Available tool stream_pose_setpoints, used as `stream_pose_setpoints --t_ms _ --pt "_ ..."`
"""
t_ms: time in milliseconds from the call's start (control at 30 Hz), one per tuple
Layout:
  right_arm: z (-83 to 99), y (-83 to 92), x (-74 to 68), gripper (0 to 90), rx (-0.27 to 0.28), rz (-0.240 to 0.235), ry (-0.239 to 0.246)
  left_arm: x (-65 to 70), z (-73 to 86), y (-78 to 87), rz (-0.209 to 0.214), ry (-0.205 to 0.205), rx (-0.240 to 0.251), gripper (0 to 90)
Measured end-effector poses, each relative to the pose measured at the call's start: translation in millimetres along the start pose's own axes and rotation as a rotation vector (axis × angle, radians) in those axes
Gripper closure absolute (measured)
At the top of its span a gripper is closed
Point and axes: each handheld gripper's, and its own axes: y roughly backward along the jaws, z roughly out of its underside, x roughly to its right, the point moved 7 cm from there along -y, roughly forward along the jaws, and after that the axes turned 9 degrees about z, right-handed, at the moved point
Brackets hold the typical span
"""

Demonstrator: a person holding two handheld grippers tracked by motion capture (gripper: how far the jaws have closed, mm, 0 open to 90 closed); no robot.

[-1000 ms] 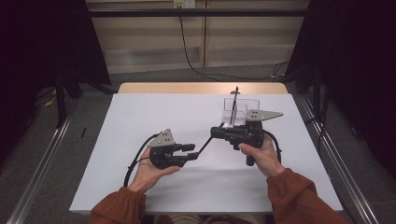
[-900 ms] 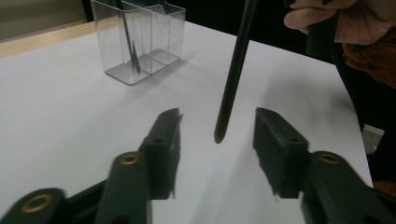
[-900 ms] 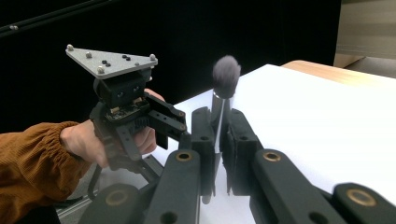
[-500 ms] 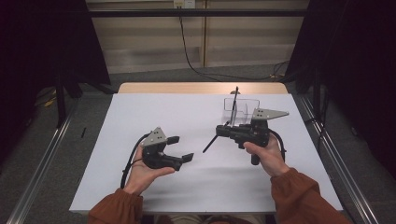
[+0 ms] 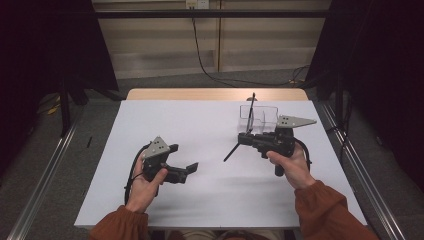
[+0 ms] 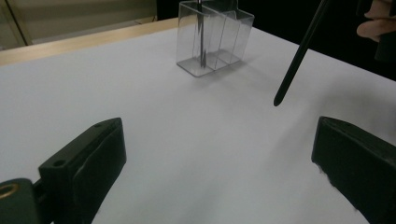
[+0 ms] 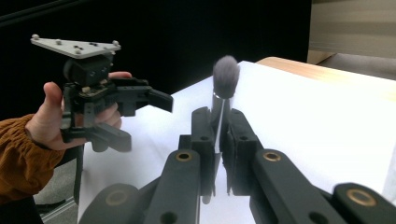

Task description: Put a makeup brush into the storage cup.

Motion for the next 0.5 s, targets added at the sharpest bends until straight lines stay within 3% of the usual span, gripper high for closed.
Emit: stream_pose_setpoints --t_ms 133,233,300,500 --pt "0.7 3.4 4.0 83.4 -0.001 0.015 -0.003 1.3 1.1 6.1 -0.006 -0.012 0.011 3.3" --pt "0.1 5.6 7.2 83.5 0.0 0.026 0.0 -0.9 5.0 10.0 -0.029 0.011 0.024 1.7" --pt "-0.6 6.7 8.8 83.4 0.004 0.032 -0.002 -3.9 6.8 13.5 -0.052 0.001 0.035 1.8" --pt "-2.7 12.1 15.6 83.4 0.011 0.055 -0.004 -4.5 6.0 26.6 -0.067 -0.007 0.069 1.7"
